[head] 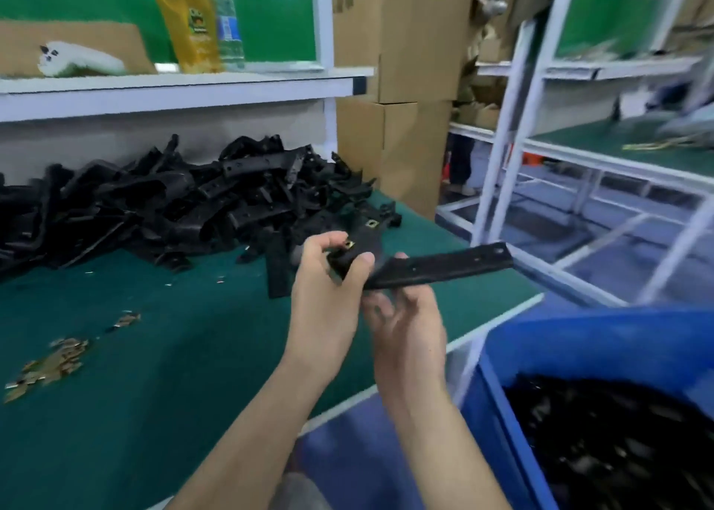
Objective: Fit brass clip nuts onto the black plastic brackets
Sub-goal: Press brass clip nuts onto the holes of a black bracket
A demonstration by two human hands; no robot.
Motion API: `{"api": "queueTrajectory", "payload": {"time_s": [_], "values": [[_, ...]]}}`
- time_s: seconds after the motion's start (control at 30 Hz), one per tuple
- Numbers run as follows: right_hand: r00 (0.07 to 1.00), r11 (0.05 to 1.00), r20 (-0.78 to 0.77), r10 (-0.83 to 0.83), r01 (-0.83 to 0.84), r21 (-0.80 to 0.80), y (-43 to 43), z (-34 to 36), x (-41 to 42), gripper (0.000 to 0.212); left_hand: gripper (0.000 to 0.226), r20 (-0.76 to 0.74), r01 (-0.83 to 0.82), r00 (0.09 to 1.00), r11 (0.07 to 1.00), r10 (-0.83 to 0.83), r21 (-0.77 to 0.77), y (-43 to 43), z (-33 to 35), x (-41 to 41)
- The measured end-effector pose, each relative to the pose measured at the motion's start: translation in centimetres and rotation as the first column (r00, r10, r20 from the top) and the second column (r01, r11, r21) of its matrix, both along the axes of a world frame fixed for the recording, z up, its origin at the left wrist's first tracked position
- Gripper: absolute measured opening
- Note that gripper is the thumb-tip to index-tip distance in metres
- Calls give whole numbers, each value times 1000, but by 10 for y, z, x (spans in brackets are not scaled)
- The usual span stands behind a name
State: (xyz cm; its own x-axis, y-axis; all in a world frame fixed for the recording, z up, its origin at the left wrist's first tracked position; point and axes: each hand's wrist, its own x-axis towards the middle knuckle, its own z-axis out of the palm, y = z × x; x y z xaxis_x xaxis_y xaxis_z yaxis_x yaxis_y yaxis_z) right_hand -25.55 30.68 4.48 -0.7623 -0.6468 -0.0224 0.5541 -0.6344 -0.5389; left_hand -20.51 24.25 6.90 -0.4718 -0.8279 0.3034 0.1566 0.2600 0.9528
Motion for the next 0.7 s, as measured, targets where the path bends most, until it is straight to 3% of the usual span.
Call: {"api": "queueTrajectory", "payload": {"time_s": [0.1,0.3,0.5,0.7], "values": [[989,990,50,-137,135,31,49,-12,-24,34,32,-31,152,987,982,-157,-109,42,1,-30],[963,992,250,-98,116,-59,102,-13,-47,29,35,160,356,934,878,-321,-319,91,-5,-57],[953,988,270,-137,151,-34,106,-17,-50,32,32,177,369,928,872,-328,-320,96,-7,-60],[975,998,214,-63,58,28,95,-12,-48,37,31,169,328,944,874,-285,-357,81,-6,-50]]}}
